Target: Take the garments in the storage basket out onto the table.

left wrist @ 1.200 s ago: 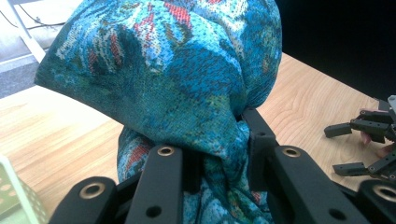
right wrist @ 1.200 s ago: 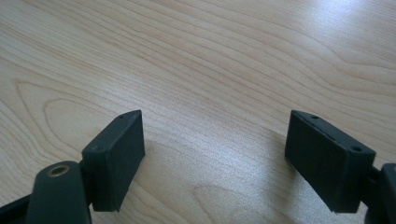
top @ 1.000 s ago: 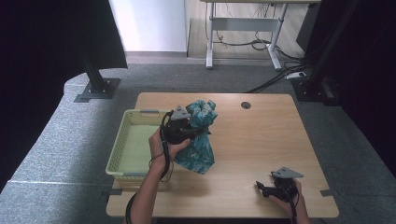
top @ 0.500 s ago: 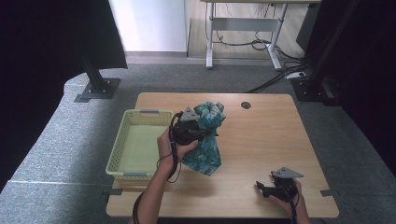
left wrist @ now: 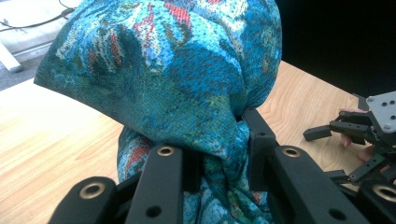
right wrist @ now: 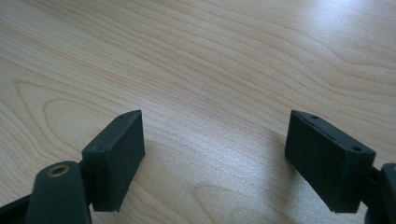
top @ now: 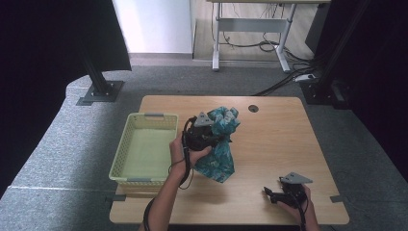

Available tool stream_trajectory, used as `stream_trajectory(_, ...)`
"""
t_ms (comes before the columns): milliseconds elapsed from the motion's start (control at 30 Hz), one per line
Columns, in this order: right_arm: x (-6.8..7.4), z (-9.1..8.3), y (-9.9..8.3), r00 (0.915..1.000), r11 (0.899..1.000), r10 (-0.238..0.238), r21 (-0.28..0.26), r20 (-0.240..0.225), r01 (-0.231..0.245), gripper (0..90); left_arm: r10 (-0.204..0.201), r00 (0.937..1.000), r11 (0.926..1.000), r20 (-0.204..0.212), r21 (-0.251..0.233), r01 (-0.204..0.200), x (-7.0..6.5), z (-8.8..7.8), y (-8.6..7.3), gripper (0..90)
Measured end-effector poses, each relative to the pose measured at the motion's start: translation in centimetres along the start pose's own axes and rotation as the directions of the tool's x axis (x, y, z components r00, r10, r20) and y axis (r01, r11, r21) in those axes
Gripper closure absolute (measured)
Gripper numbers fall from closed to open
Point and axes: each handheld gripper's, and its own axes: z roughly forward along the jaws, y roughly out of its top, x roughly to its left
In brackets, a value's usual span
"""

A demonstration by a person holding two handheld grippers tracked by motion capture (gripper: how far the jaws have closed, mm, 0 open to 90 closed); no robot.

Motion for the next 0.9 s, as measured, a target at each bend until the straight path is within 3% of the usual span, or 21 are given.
stream_trajectory(900, 0.0, 0.0, 0.0, 1.0000, 1.000, 0.000, 0.000, 0.000, 0.000, 19.2, 0.014, 0.9981, 0.9993, 0.060, 0.034, -0.016, -2.2, 4.0, -0.4, 72.4)
